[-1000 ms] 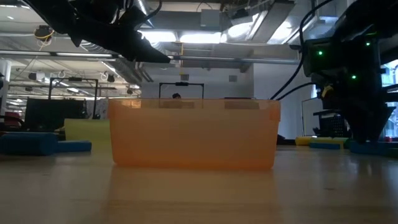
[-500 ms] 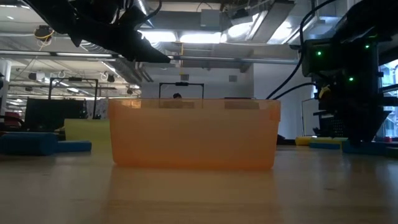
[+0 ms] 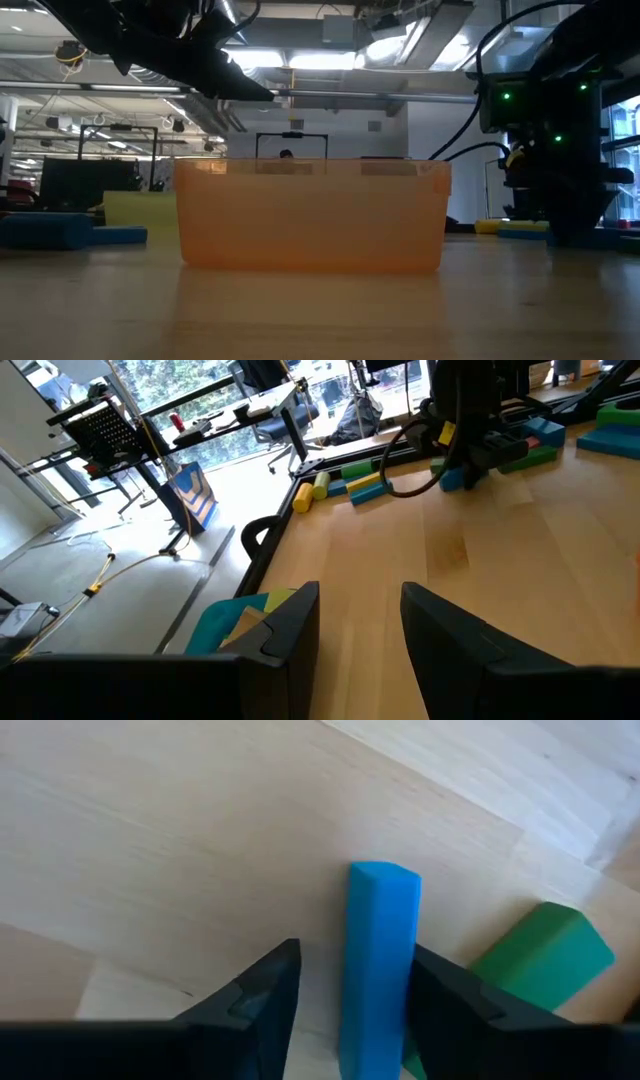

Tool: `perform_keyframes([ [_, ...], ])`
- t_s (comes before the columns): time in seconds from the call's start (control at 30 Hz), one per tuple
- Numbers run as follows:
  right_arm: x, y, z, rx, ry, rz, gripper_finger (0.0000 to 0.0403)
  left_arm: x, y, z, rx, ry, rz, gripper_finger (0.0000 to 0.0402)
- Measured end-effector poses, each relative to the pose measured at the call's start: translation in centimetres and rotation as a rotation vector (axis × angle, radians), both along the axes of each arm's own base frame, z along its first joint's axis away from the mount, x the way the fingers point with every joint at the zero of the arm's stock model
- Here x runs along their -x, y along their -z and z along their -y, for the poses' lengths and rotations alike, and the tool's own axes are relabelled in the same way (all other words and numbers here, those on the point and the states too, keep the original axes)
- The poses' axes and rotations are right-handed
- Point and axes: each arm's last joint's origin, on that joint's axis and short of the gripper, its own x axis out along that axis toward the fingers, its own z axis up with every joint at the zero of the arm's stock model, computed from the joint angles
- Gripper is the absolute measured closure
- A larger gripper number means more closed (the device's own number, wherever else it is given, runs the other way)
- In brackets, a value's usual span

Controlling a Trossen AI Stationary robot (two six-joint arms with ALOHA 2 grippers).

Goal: Sort blocks by size
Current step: Put the blue rectangular block into the orange bin

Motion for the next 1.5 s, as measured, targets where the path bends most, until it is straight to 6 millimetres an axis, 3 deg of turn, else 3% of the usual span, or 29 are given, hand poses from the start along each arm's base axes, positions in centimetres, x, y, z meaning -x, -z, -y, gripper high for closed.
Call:
perform_keyframes([
  [0.37,-0.3,-0.1,0.0,-0.004,-0.081,0.009,0.0341,0.0,0.0,0.0,0.000,0.000,0.000,0.0274],
  [0.63,-2.7,-3.1,0.6,0.041,-0.161,0.105,0.0320,0.0,0.0,0.0,0.000,0.000,0.000,0.0274],
  [0.93,-6.0,-7.1,1.5,0.225,-0.271,0.291,0.0340,0.0,0.0,0.0,0.000,0.000,0.000,0.0274],
  [1.1,-7.6,-8.3,2.2,0.296,-0.320,0.464,0.0322,0.0,0.0,0.0,0.000,0.000,0.000,0.0274],
  [1.27,-8.7,-9.1,2.3,0.357,-0.421,0.576,0.0336,0.0,0.0,0.0,0.000,0.000,0.000,0.0274],
  [1.5,-9.7,-9.9,1.2,0.289,-0.525,0.740,0.0325,0.0,0.0,0.0,-0.005,0.001,0.000,0.0274],
])
